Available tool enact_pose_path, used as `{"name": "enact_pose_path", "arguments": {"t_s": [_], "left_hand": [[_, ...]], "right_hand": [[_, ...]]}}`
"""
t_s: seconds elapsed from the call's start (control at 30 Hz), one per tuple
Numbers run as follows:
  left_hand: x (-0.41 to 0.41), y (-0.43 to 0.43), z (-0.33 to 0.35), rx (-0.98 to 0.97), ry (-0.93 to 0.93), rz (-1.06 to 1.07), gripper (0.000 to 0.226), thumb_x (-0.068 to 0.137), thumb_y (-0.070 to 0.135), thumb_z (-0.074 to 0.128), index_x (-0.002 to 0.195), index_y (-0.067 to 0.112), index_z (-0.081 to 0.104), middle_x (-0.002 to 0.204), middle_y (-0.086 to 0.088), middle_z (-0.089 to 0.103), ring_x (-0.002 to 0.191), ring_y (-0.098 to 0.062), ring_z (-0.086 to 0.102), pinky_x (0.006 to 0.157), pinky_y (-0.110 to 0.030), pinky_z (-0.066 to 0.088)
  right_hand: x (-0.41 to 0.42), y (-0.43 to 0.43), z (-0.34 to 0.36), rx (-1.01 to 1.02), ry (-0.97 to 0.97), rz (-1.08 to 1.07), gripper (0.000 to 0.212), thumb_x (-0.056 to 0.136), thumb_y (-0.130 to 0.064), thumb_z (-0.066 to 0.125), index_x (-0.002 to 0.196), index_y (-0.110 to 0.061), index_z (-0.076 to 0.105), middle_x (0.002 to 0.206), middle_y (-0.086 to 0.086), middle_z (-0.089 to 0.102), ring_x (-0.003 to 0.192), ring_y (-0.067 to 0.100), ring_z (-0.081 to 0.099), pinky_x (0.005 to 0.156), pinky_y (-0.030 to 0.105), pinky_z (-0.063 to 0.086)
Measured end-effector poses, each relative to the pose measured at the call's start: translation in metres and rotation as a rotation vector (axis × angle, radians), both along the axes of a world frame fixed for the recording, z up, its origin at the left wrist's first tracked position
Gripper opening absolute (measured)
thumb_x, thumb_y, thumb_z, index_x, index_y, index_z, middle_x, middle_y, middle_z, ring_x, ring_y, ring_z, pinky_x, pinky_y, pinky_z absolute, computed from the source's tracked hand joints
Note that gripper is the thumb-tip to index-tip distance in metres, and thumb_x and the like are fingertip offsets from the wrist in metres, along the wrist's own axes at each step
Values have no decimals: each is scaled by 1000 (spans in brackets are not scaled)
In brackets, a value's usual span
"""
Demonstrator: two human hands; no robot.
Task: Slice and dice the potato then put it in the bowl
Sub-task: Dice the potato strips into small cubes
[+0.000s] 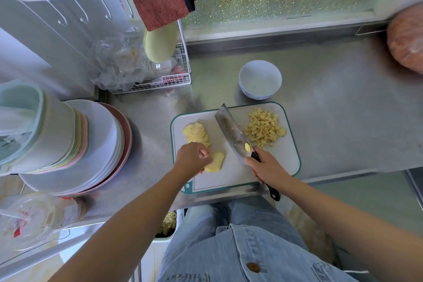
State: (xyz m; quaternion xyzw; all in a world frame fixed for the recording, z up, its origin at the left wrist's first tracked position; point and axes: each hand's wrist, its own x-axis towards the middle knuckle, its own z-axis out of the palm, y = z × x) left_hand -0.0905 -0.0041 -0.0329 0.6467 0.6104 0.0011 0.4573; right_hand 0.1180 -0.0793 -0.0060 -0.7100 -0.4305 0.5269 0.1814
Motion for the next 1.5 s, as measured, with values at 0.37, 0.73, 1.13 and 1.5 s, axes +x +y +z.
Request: {"name": "enact_pose_path", "arguments": {"t_s": [0.37,0.73,1.13,1.5], "left_hand": [[-1,-12,5,412,333,-657,70,82,52,65,138,19,40,138,-4,39,122,-23,43,94,-37,47],[13,-15,2,384,392,-617,60,78,43,72,124,12,48,125,-6,49,104,-21,54,85,-30,50],[46,-12,8,320,277,-270,60,76,41,70,120,7,49,117,-9,49,101,-25,55,83,-35,52],[63,-12,1,309,299,-116,62,84,51,64,121,5,44,118,-12,46,97,-29,56,81,-34,47]], "right_hand": [[2,-4,-4,12,8,7,17,94,-21,47,82,-9,44,54,2,48,39,13,40,49,31,39],[7,-12,-7,75,-114,29,24,91,-22,51,72,-13,38,58,4,44,51,15,42,59,34,36],[21,-13,2,85,-115,-20,28,91,-23,50,69,-16,34,61,3,40,56,18,39,59,33,33],[22,-18,-2,81,-287,168,7,97,-26,43,95,-20,46,64,-1,54,60,17,55,59,35,44]]}}
